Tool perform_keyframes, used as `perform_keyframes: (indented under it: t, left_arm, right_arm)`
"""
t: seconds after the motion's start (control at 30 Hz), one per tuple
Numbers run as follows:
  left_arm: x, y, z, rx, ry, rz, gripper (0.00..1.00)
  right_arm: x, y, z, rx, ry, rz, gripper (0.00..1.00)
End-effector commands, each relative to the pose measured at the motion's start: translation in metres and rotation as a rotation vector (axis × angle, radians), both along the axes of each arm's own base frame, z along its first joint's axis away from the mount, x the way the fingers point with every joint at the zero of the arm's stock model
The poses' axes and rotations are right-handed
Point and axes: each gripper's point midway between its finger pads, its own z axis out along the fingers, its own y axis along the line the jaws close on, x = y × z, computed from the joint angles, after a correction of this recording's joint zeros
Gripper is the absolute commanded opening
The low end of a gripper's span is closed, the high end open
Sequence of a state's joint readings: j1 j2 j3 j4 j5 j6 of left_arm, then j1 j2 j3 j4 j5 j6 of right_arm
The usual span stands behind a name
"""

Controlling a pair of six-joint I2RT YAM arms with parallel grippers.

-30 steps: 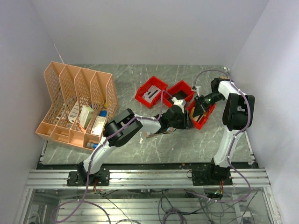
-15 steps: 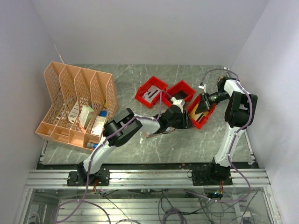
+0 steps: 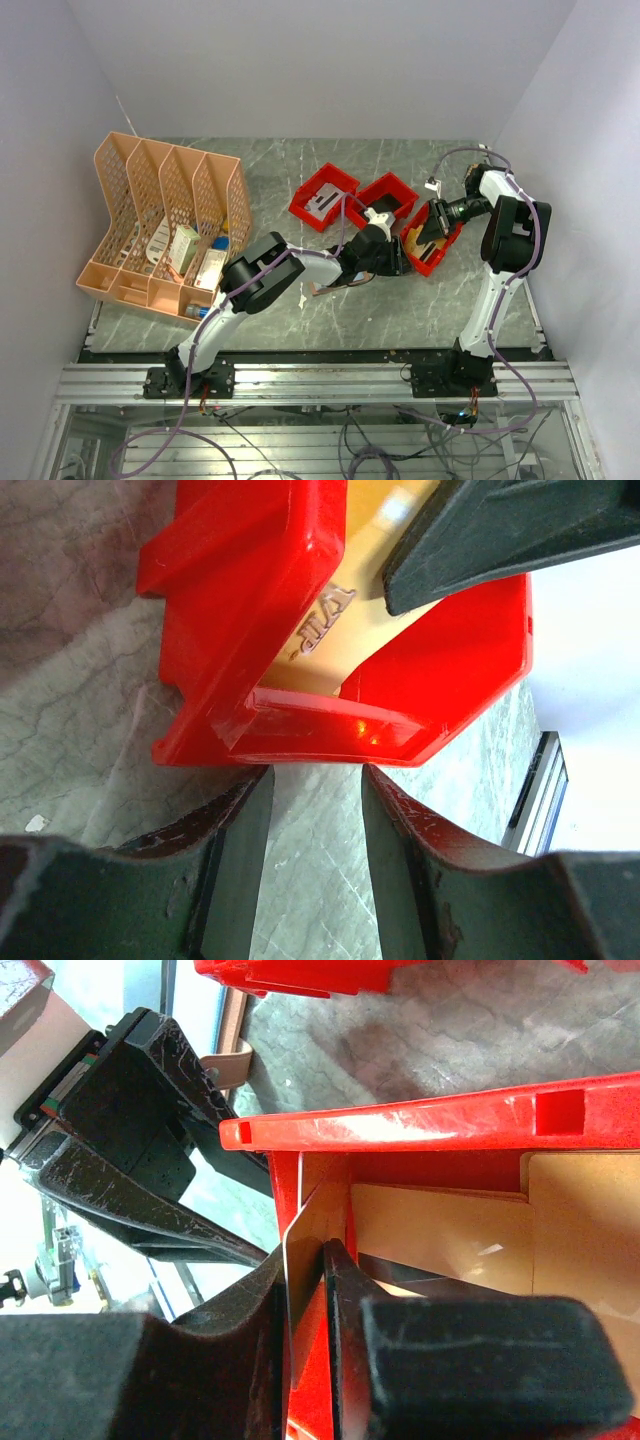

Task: Put the credit cards into the card holder
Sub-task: Pick up the credit card from the storage box.

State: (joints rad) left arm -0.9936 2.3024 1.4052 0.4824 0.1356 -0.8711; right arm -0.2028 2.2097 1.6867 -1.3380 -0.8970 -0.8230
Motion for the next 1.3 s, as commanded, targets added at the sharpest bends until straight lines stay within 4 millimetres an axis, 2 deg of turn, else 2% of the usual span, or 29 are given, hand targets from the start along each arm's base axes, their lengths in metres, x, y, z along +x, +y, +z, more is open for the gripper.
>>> perform_keyframes:
  t: [0.0, 0.43, 0.77, 1.03, 1.27]
  left_arm:
    - [0.002, 0.008, 0.002, 0.016, -0.004, -0.001, 0.52]
    - [0.003, 0.010, 0.004, 0.018, -0.008, -0.003, 0.53]
    - [0.004, 0.010, 0.005, 0.018, -0.010, -0.005, 0.52]
    - [0.003, 0.010, 0.005, 0.016, -0.009, -0.005, 0.52]
    - [0.003, 0.010, 0.005, 0.014, -0.009, -0.005, 0.52]
  right_arm:
    - [0.004, -0.001, 0.005, 0.032, 0.006, -0.016, 0.16]
    - [0.016, -0.016, 0.014, 0.034, -0.027, -0.063, 0.17]
    - [0.020, -0.020, 0.016, 0.049, -0.030, -0.085, 0.10]
    - [0.021, -0.019, 0.017, 0.073, -0.032, -0.095, 0.11]
    - [0.032, -0.027, 0.021, 0.060, -0.078, -0.132, 0.05]
